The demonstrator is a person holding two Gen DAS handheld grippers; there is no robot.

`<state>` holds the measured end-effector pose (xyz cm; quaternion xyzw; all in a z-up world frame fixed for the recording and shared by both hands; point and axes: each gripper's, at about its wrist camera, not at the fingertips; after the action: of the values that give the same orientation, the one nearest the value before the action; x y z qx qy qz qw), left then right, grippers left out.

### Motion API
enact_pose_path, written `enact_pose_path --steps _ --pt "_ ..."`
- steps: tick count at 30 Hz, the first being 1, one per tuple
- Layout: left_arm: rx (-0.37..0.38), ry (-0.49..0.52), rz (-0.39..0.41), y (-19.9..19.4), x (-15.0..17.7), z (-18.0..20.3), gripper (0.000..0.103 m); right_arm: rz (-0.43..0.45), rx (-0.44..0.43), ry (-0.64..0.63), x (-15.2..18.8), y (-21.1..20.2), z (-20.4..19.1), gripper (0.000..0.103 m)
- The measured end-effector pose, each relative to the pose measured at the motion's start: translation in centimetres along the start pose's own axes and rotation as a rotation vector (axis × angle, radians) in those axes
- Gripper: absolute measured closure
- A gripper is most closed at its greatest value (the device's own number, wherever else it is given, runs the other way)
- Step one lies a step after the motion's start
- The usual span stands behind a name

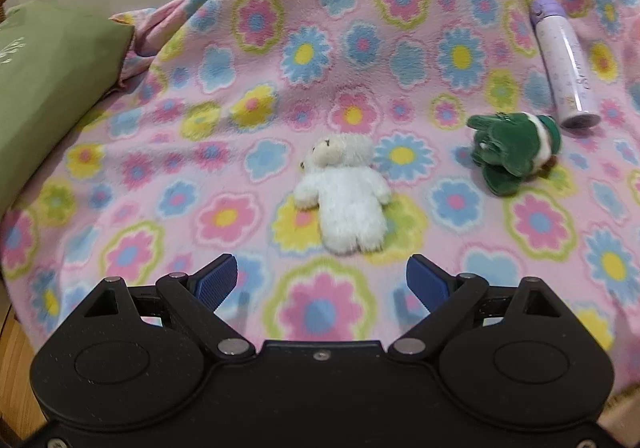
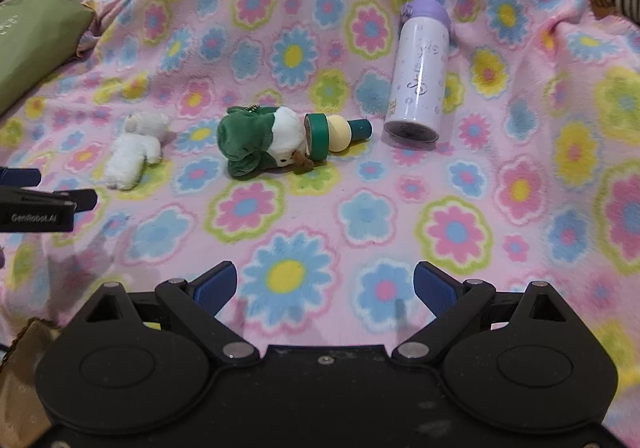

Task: Organize soft objects
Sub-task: 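Move both tools back from the basket toward the toys on the blanket, then position the left tool over the white plush lamb while right tool approaches the green tape roll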

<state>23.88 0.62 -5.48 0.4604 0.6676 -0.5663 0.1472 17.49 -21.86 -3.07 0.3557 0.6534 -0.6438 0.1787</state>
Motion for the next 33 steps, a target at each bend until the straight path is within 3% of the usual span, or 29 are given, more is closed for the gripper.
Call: enact_pose_path --steps 14,18,23,33 --pt "-0.016 0.027 0.034 7.1 -2.4 0.3 0.013 -0.031 -0.014 -0.007 -2.7 4.2 -1.3 0.008" --pt "-0.025 0.030 0.047 8.5 -2.7 -0.1 0.006 -0.008 0.014 -0.033 -4.0 4.8 -1.7 0.008" --pt "0.020 -0.051 0.023 9.7 -2.6 -1.2 0.002 0.028 0.062 -0.036 -5.7 6.1 -1.8 0.008" --pt "0.040 -0.084 0.015 9.9 -2.3 -1.3 0.002 0.018 0.165 0.102 -9.0 10.9 -3.4 0.008"
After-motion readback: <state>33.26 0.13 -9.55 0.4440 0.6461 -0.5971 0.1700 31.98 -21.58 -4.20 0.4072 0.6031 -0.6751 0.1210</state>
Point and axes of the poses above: each gripper's, at about its wrist camera, not at the fingertips, and y roughly the way its jaws point, z to its right, x to its underside, and after that the axes turned 14 degrees about y, right-handed
